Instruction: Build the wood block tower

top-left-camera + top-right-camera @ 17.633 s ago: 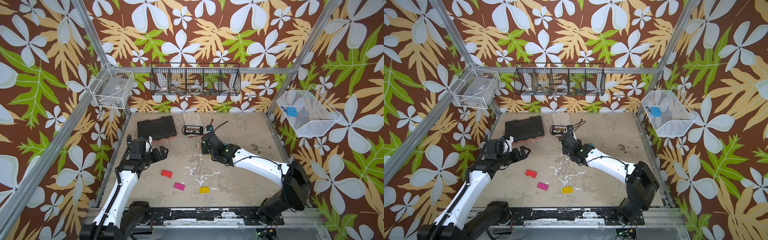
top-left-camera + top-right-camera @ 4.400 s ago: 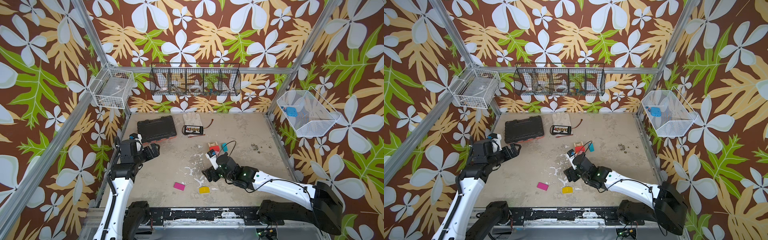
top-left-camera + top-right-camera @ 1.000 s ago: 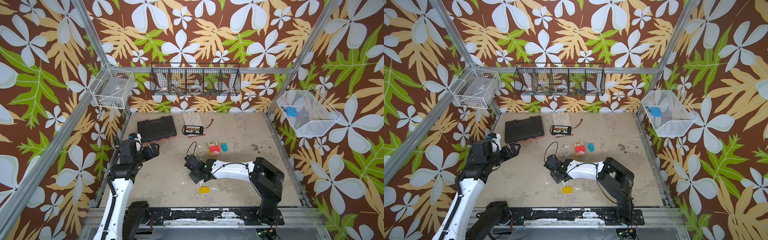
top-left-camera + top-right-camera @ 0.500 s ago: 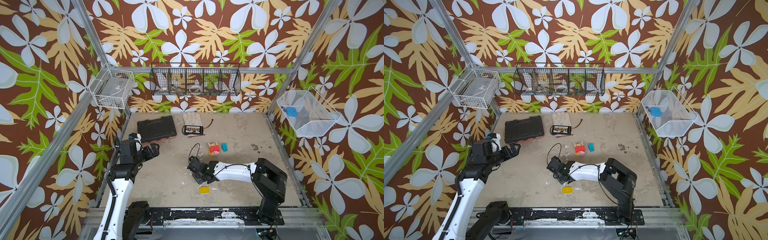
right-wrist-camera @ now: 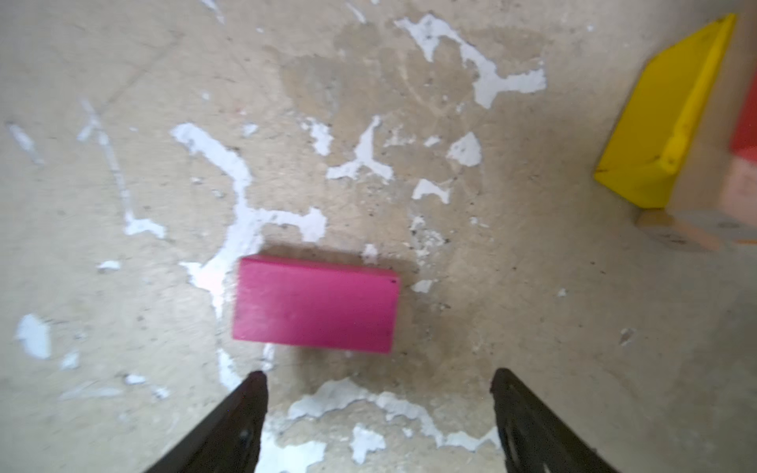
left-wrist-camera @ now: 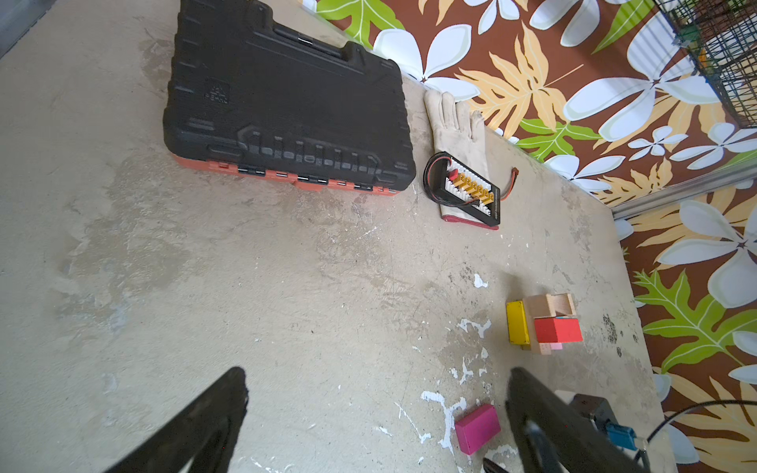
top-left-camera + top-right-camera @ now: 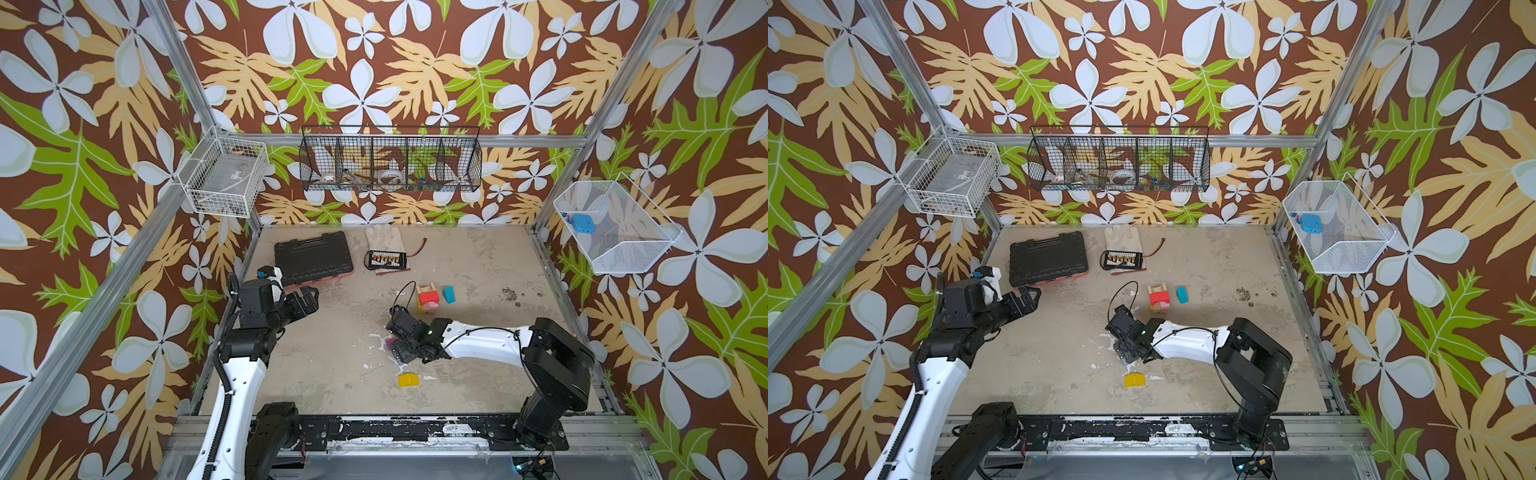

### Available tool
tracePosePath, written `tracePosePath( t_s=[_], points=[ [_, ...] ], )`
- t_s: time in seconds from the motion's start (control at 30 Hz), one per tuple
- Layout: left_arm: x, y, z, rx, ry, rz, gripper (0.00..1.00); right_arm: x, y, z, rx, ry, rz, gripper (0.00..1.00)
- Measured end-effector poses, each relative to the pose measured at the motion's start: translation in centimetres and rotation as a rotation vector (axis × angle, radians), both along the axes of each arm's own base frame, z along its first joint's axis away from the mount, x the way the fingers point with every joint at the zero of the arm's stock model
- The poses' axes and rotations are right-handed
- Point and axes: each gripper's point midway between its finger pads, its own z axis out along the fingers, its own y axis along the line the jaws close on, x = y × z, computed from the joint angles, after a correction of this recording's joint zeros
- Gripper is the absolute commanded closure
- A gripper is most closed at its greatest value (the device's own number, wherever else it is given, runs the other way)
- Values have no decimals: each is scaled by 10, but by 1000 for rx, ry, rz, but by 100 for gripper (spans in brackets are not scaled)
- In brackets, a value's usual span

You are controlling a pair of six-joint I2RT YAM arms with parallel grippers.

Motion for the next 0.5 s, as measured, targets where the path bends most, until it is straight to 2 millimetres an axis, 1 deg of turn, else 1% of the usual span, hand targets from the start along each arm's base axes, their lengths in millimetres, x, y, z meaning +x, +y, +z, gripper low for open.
tracePosePath(
  t_s=[0.13, 0.3, 0.37, 0.5],
  points=[
    [0, 0, 0, 0, 0, 0, 0, -2, 13, 5, 63, 18, -14, 6],
    [0, 0, 0, 0, 0, 0, 0, 6, 25, 3, 79, 22, -44, 6],
    [0, 0, 0, 0, 0, 0, 0, 10, 30, -3, 70, 25, -50, 7],
    [0, 0, 0, 0, 0, 0, 0, 14, 32, -14, 40, 32, -61, 15]
  ],
)
